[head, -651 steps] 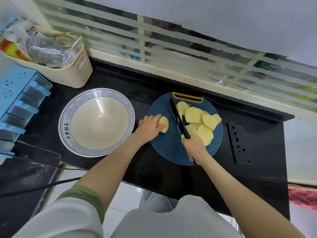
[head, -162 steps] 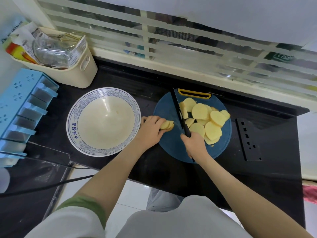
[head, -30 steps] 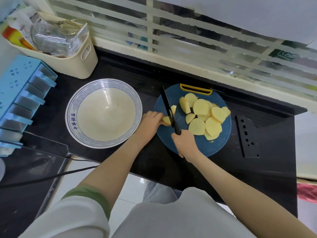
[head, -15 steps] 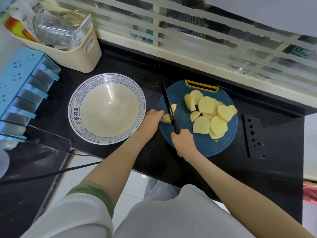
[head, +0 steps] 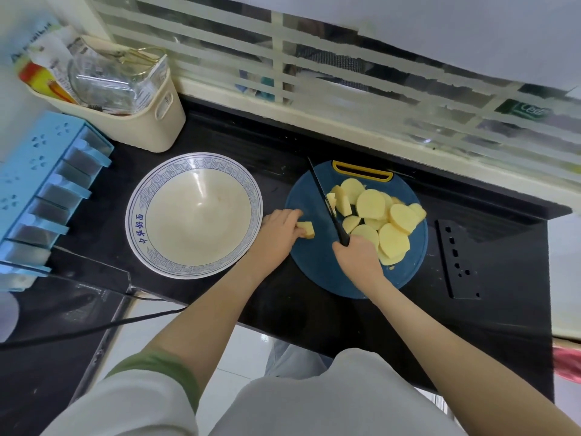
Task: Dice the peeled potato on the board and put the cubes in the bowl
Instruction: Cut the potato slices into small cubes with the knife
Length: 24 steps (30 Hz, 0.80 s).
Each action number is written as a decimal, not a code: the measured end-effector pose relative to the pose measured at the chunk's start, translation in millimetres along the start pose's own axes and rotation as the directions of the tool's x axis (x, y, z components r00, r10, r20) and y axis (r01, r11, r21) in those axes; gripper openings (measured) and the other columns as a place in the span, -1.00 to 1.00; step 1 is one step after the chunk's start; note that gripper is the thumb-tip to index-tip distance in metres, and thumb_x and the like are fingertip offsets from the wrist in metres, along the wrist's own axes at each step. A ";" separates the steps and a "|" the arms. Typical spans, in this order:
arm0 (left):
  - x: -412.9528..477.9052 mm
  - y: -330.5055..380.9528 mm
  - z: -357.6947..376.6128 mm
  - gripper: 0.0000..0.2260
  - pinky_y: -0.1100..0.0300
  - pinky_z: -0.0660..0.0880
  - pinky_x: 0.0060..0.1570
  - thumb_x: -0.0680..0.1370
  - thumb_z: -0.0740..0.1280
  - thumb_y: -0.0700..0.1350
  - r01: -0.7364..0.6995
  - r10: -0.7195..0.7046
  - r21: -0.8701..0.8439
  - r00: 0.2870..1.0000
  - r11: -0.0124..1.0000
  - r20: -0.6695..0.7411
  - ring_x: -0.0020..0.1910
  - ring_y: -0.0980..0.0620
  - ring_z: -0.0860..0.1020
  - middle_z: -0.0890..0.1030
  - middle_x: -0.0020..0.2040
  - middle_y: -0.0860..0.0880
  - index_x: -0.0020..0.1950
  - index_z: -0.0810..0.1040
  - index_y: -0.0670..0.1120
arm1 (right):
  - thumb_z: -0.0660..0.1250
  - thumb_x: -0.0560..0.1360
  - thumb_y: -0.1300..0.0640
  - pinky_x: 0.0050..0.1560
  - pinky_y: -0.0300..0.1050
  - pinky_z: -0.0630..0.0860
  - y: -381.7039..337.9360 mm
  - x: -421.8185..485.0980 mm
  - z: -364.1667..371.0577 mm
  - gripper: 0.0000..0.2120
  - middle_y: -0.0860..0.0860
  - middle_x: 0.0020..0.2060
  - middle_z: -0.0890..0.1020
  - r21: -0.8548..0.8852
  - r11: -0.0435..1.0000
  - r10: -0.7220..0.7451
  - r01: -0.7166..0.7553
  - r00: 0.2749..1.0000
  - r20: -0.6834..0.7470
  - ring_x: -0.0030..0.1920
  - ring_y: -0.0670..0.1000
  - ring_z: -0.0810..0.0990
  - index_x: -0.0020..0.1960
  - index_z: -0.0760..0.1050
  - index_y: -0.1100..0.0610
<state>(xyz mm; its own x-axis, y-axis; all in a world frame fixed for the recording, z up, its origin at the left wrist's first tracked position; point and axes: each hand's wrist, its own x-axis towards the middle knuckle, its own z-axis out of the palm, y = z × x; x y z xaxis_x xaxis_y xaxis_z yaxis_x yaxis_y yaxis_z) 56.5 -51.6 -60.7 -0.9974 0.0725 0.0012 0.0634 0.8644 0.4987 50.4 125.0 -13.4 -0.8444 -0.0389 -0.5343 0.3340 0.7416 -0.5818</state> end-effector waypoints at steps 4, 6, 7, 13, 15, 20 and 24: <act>-1.8 19.7 -8.0 -0.82 0.05 0.39 -0.23 0.59 0.19 -0.09 -0.238 0.278 0.153 0.897 0.959 -0.343 -0.20 -0.08 0.46 0.54 -0.10 -0.12 0.14 0.44 -0.12 | 0.23 0.59 0.10 -0.38 -0.13 0.30 6.0 2.0 -8.2 -0.71 0.03 -0.37 0.43 -0.267 0.961 -0.095 0.065 0.991 -0.099 -0.32 0.04 0.45 -0.28 0.32 0.17; 4.2 29.7 -12.8 -0.81 0.10 0.29 -0.17 0.59 0.19 -0.07 -0.267 0.329 0.203 0.855 0.942 -0.402 -0.19 -0.03 0.39 0.52 -0.11 -0.09 0.19 0.42 -0.06 | 0.22 0.60 0.04 -0.33 -0.11 0.35 9.5 1.4 -13.1 -0.77 0.03 -0.30 0.48 -0.369 0.927 -0.112 0.057 0.985 -0.129 -0.26 0.08 0.53 -0.16 0.40 0.18; 9.2 33.9 -16.1 -0.79 0.10 0.25 -0.15 0.59 0.20 -0.04 -0.249 0.320 0.222 0.863 0.943 -0.392 -0.18 -0.02 0.38 0.51 -0.11 -0.07 0.21 0.42 -0.03 | 0.21 0.60 0.03 -0.32 -0.11 0.37 10.7 0.7 -15.6 -0.78 0.02 -0.29 0.49 -0.410 0.910 -0.116 0.053 0.985 -0.129 -0.26 0.09 0.54 -0.11 0.41 0.16; 37.8 38.8 -27.3 -0.77 0.09 0.09 -0.07 0.58 0.19 0.09 -0.160 0.158 0.309 0.987 0.938 0.032 0.01 -0.01 0.46 0.55 -0.02 0.07 0.14 0.55 0.08 | 0.14 0.64 0.03 -0.41 -0.15 0.34 17.9 -6.6 -30.5 -0.80 -0.04 -0.39 0.38 -0.603 0.795 -0.130 0.059 0.989 -0.075 -0.38 -0.01 0.43 -0.09 0.35 0.12; 40.8 40.8 -26.1 -0.77 0.08 0.10 0.00 0.61 0.17 0.07 -0.141 0.110 0.306 0.987 0.942 0.115 0.12 0.03 0.39 0.53 0.07 0.10 0.21 0.51 0.11 | 0.13 0.64 0.02 -0.43 -0.17 0.31 20.6 -8.4 -32.7 -0.79 -0.04 -0.39 0.39 -0.626 0.778 -0.116 0.051 0.991 -0.064 -0.41 -0.05 0.39 -0.08 0.36 0.13; 43.4 50.7 -22.6 -0.78 0.08 0.11 0.00 0.63 0.17 0.03 -0.111 0.075 0.195 0.981 0.975 0.179 0.13 0.05 0.39 0.55 0.03 0.11 0.25 0.47 0.08 | 0.13 0.64 0.02 -0.38 -0.14 0.37 25.4 -9.9 -34.0 -0.78 -0.03 -0.37 0.41 -0.646 0.762 -0.093 0.040 0.995 -0.048 -0.36 0.00 0.46 -0.03 0.42 0.15; 40.4 49.3 -22.4 -0.80 0.11 0.10 -0.03 0.61 0.19 -0.01 -0.043 0.036 0.073 0.996 0.996 0.084 0.05 0.07 0.44 0.57 -0.07 0.11 0.20 0.49 0.08 | 0.12 0.64 0.03 -0.42 -0.16 0.32 28.4 -9.9 -36.5 -0.79 -0.02 -0.38 0.40 -0.671 0.740 -0.098 0.043 0.994 -0.045 -0.41 -0.03 0.41 0.00 0.42 0.16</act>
<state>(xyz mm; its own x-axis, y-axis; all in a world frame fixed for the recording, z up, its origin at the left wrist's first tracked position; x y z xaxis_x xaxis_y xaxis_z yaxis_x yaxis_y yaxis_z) 18.5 -17.2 -16.7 -0.9880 0.1453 -0.0531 0.1082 0.8945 0.4337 53.0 170.8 -2.2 -0.8910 -0.0816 -0.4465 -0.0704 0.9966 -0.0416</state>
